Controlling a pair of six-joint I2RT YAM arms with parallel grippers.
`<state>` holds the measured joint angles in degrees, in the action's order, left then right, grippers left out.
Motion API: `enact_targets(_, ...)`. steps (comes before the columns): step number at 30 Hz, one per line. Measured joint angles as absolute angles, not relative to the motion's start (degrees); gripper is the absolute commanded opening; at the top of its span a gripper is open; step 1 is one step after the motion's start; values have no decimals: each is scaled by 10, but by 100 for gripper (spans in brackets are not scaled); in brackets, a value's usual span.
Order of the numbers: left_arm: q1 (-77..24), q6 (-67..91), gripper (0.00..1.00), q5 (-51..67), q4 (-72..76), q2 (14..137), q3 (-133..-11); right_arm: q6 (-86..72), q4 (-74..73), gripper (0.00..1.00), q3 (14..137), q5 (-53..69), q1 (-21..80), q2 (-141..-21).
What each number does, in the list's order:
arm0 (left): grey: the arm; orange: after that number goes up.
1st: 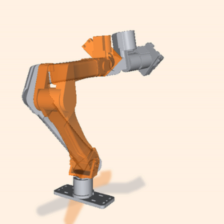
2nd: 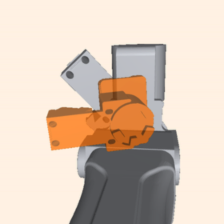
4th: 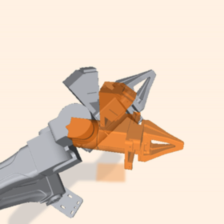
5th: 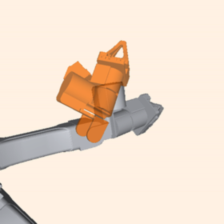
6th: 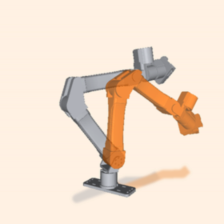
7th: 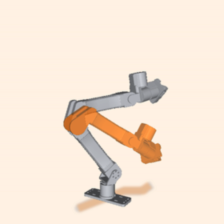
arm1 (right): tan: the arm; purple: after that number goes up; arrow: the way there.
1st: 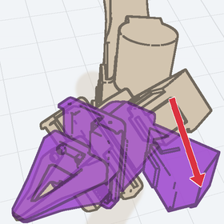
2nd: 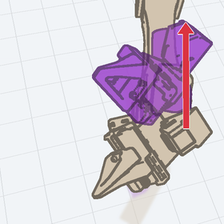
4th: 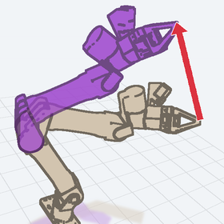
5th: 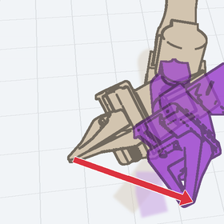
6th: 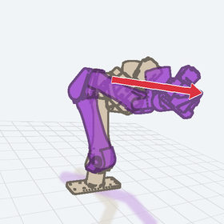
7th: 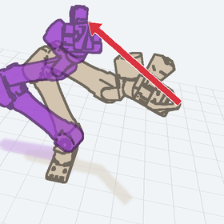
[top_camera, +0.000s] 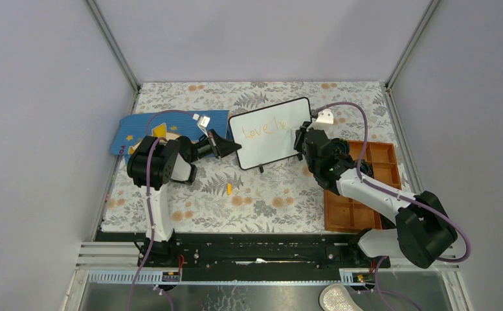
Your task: Write a sentence on the whiteboard
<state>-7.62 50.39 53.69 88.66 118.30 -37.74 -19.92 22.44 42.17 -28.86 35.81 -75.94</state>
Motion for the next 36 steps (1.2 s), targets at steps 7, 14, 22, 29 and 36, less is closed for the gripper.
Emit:
enact_targets(7,-76,503,0,537,886,1183,-377,-199,235,0,419,-293,357,-750)
enact_targets(14,-76,502,0,537,886,1183,-377,-199,241,0,426,-294,355,-756)
enact_targets(22,-77,499,0,537,883,1180,-377,-199,248,0,444,-295,354,-774)
enact_targets(29,-77,495,0,537,883,1180,-377,-199,248,0,445,-295,351,-781)
enact_targets(36,-77,493,0,537,883,1179,-377,-199,248,0,455,-295,350,-791)
